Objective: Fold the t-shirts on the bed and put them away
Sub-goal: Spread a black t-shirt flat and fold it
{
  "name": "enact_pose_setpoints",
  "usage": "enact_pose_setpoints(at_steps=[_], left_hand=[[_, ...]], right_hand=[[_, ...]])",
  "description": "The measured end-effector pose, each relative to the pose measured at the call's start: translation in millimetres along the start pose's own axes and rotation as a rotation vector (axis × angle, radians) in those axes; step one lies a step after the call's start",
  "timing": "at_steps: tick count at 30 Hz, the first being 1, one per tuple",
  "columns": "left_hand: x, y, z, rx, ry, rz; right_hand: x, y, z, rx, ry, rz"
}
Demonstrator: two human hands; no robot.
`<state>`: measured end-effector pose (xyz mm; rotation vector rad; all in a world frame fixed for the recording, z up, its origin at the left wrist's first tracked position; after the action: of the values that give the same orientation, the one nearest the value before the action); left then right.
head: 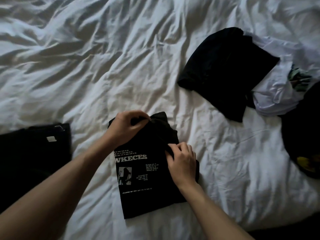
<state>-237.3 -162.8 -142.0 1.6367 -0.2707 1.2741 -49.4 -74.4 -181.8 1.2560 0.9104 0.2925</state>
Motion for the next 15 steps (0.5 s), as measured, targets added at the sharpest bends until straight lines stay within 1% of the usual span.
enact_pose_setpoints(at_steps=[2, 3, 5, 7, 9, 11, 13, 15], left_hand=[[8.0, 1.3, 1.5, -0.103, -0.016, -0.026], [13.4, 1.2, 5.0, -0.173, -0.046, -0.082], [16.6, -2.4, 15.7, -0.341, -0.086, -0.312], [8.5, -7.1, 29.0, -0.482, -0.070, -0.542], [6.8, -5.6, 36.4, -0.495, -0.089, -0.620], [11.7, 4.0, 38.8, -0.422, -0.129, -0.558], [16.8, 11.8, 38.1, -0.379, -0.153, -0.363], [23.5, 13.7, 36.5, -0.393, -0.140, -0.134]], right_hand=[[-6.6, 13.2, 3.1, 0.064, 0.049, -0.052], [-10.4, 19.0, 6.7, 0.088, 0.085, -0.083], [-15.5, 26.5, 16.0, 0.103, 0.165, -0.189], [-18.0, 27.3, 24.2, 0.028, 0.191, -0.343], [-22.0, 26.9, 29.7, -0.071, 0.185, -0.450], [-25.9, 25.5, 31.0, -0.158, 0.148, -0.503], [-23.2, 23.5, 25.9, -0.219, 0.063, -0.533], [-15.7, 20.3, 18.3, -0.278, -0.038, -0.542]])
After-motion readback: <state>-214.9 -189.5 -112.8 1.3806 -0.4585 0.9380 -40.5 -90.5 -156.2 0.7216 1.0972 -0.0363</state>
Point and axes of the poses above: each hand's wrist, its own z-axis away from the middle knuckle, its own y-axis out of the back of the hand, x = y × z, the point moved 10 cm from there along -z, towards the middle knuckle, and after that the axes turned 3 degrees about -y, right-handed, at the moved point
